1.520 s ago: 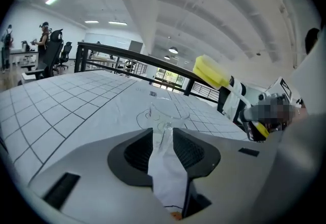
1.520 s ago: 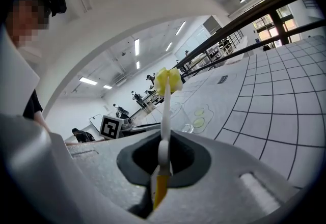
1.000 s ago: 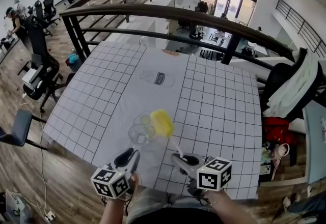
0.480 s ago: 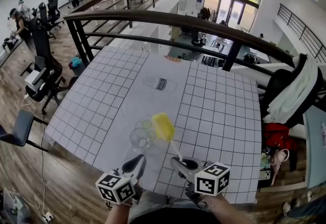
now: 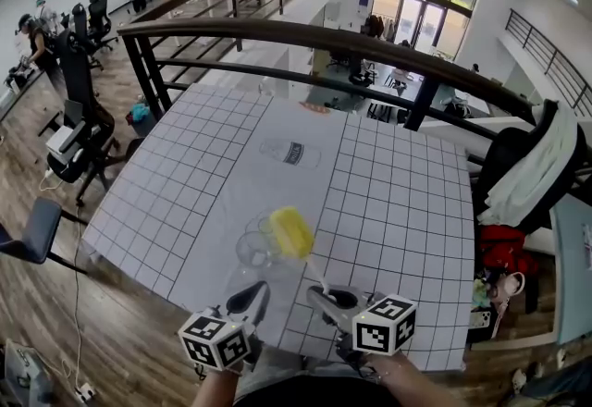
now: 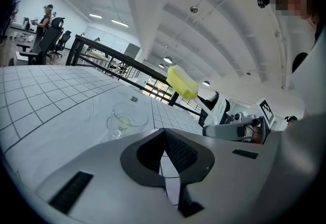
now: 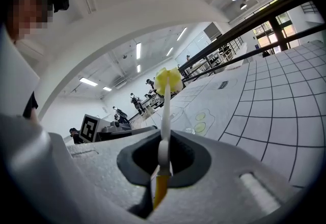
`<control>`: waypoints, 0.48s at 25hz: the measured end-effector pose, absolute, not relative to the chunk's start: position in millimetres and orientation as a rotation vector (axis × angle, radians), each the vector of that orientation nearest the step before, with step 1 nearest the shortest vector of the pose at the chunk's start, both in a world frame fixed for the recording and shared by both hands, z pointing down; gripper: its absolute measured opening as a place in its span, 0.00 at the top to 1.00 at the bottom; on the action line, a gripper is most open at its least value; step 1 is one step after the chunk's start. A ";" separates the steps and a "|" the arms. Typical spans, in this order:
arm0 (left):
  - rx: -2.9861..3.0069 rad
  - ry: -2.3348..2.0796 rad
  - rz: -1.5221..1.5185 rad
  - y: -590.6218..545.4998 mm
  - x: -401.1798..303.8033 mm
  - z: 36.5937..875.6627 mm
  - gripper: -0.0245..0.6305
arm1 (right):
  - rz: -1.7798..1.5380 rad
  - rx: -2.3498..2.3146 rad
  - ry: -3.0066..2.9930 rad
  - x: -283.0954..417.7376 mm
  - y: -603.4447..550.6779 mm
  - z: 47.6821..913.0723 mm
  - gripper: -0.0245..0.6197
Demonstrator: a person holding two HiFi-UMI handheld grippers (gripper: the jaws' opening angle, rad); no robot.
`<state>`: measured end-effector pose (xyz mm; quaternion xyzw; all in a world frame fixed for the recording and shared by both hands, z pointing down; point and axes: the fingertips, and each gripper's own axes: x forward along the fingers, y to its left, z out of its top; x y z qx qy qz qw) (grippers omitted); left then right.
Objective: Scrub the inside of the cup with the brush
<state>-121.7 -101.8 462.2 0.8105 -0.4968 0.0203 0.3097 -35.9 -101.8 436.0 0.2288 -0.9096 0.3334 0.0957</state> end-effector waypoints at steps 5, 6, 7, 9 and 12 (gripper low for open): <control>2.148 -1.295 0.042 -101.8 -117.5 462.2 0.94 | 0.979 0.668 -2.697 -36.1 -101.7 436.3 0.96; 2.150 -1.293 0.042 -101.9 -116.9 462.2 0.94 | 0.975 0.669 -2.697 -36.0 -101.7 436.4 0.96; 2.151 -1.291 0.042 -101.8 -116.5 462.3 0.94 | 0.972 0.670 -2.696 -36.0 -101.6 436.6 0.96; 2.153 -1.289 0.041 -101.5 -116.3 462.5 0.94 | 0.968 0.670 -2.697 -36.1 -101.2 436.8 0.96; 2.154 -1.287 0.043 -101.7 -115.3 463.0 0.94 | 0.969 0.667 -2.699 -35.9 -101.2 436.5 0.96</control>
